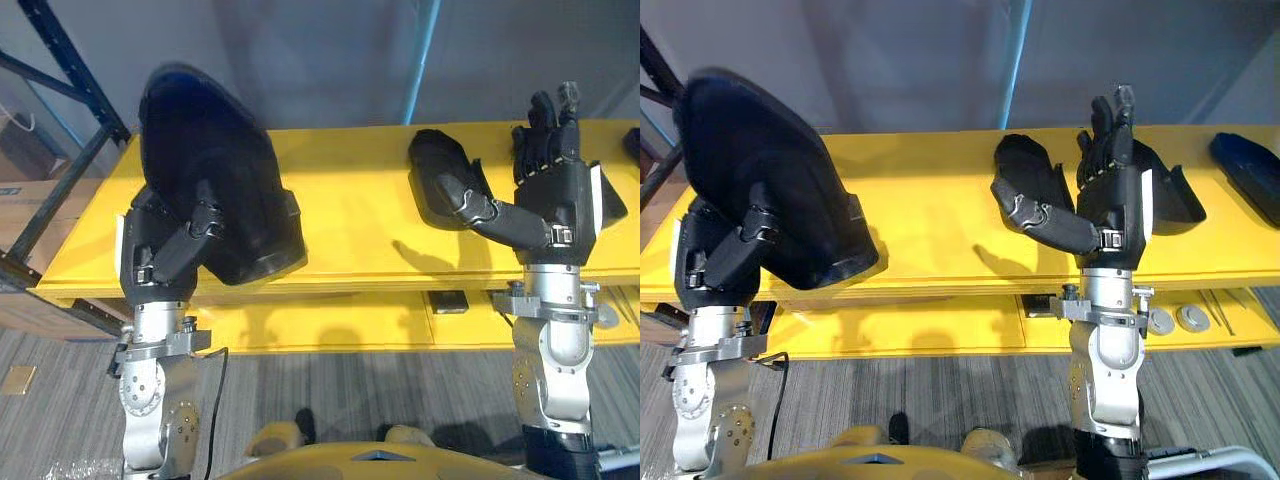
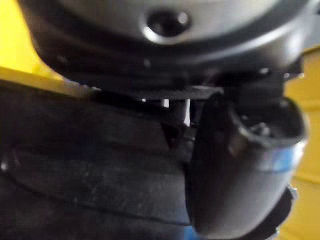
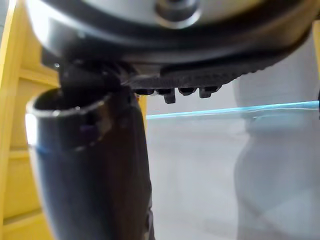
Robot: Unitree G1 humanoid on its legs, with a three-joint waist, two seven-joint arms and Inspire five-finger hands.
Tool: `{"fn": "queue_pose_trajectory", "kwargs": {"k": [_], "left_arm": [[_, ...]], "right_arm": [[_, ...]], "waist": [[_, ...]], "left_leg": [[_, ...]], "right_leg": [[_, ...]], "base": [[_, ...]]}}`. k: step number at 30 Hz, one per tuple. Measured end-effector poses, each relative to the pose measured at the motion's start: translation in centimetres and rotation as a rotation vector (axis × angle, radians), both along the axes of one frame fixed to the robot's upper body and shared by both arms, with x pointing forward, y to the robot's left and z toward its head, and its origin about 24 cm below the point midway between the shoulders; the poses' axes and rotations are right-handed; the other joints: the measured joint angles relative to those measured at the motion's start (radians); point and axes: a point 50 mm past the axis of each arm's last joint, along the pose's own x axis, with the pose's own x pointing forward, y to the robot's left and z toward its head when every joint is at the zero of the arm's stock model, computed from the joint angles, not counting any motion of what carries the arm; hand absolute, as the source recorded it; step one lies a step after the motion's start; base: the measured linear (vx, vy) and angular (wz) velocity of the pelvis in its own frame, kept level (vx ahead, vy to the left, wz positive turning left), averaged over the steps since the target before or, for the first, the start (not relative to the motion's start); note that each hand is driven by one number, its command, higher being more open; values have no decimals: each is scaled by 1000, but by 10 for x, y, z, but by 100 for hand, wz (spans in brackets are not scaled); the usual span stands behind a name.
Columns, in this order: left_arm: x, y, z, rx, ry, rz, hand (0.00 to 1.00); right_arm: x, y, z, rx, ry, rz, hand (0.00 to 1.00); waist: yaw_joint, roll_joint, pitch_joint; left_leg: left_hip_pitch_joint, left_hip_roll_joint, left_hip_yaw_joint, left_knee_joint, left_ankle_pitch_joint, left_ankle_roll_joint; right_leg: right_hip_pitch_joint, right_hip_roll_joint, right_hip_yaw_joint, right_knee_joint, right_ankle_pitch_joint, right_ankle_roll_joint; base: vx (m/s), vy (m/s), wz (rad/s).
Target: Walk over and take three plastic housings, then place them on the shelf
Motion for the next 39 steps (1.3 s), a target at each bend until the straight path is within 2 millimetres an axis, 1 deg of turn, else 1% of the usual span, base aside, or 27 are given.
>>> {"fn": "queue_pose_trajectory", "kwargs": {"k": [1, 4, 8, 11, 13, 14, 15, 17, 20, 21, 25, 28, 30, 34, 39], "left_arm": [[-3, 0, 9, 23, -43, -8, 0], [-3, 2, 21, 53, -90, -38, 0], [4, 1, 22, 55, -64, -57, 0], [17, 1, 19, 69, -12, -82, 0], [36, 2, 14, 76, 55, -94, 0], [41, 3, 11, 73, 77, -95, 0], [50, 3, 6, 65, 116, -98, 0], [72, 5, -11, 36, 231, -74, 0], [91, 9, -29, 3, 350, -56, 0], [100, 12, -38, -58, 400, -50, 0], [120, 17, -36, -100, 421, -53, 0], [135, 27, -32, -116, 443, -32, 0], [140, 30, -30, -135, 451, -32, 0], [147, 29, -28, -138, 484, -29, 0], [150, 34, -29, -120, 533, -25, 0]], "right_arm": [[-1, 0, -2, 4, 8, -2, 100], [-1, 0, -2, 4, 9, -1, 100], [0, 0, -4, 8, 26, 2, 100], [1, 2, -5, 12, 34, 18, 100], [3, 6, -5, 8, 36, 54, 100], [4, 7, -6, 2, 39, 69, 100], [5, 10, -7, 2, 44, 97, 100], [11, 18, -7, -15, 52, 167, 100], [17, 22, -6, -46, 53, 211, 100], [20, 22, -5, -54, 53, 230, 100], [26, 22, -2, -66, 53, 262, 100], [33, 25, -1, -98, 75, 323, 100], [35, 27, -1, -108, 80, 344, 100], [36, 28, -4, -128, 103, 366, 100], [37, 28, -5, -127, 118, 369, 100]], "waist": [[-9, 0, -1], [-18, 6, -5], [-20, 7, -6], [-22, 8, -9], [-26, 10, -13], [-28, 11, -15], [-34, 13, -19], [-48, 16, -21], [-62, 16, -21], [-73, 16, -21], [-78, 17, -21], [-100, 22, -19], [-106, 29, -16], [-120, 48, -8], [-131, 65, -10]], "left_leg": [[5, -2, 4, -11, 6, 3], [23, -5, 11, -29, 21, 13], [37, -5, 14, -52, 28, 11], [57, -5, 20, -78, 38, 11], [67, -6, 28, -93, 46, 12], [70, -6, 29, -98, 48, 12], [69, -7, 30, -99, 49, 12], [71, -7, 39, -103, 54, 13], [78, -7, 55, -115, 60, 13], [83, -8, 60, -117, 60, 13], [83, -8, 73, -117, 60, 13], [81, -9, 78, -117, 61, 13], [80, -10, 84, -117, 62, 13], [80, -12, 85, -117, 64, 13], [81, -10, 84, -119, 67, 9]], "right_leg": [[0, 0, 3, -7, 8, 2], [8, 1, 14, -26, 15, 6], [16, 6, 16, -44, 22, 8], [27, 8, 21, -58, 28, 8], [27, 8, 25, -59, 30, 8], [27, 8, 26, -60, 31, 8], [27, 8, 27, -61, 34, 9], [24, 11, 39, -69, 43, 9], [19, 12, 51, -72, 50, 10], [19, 11, 59, -70, 51, 11], [4, 11, 78, -54, 49, 10], [-8, 11, 87, -43, 49, 9], [-18, 10, 96, -32, 46, 9], [-32, 8, 103, -2, 31, 8], [-45, 8, 104, 19, 18, 5]], "base": [[52, 21, -10], [80, 7, -8], [33, -5, -4], [14, -1, -6], [-6, 4, -8], [-13, 6, -8], [-14, 7, -6], [-25, 13, -12], [-29, 17, -17], [-22, 20, -14], [-11, 9, -13], [-15, 1, -7], [-5, 1, -10], [0, 0, -2], [0, 0, 0]]}}
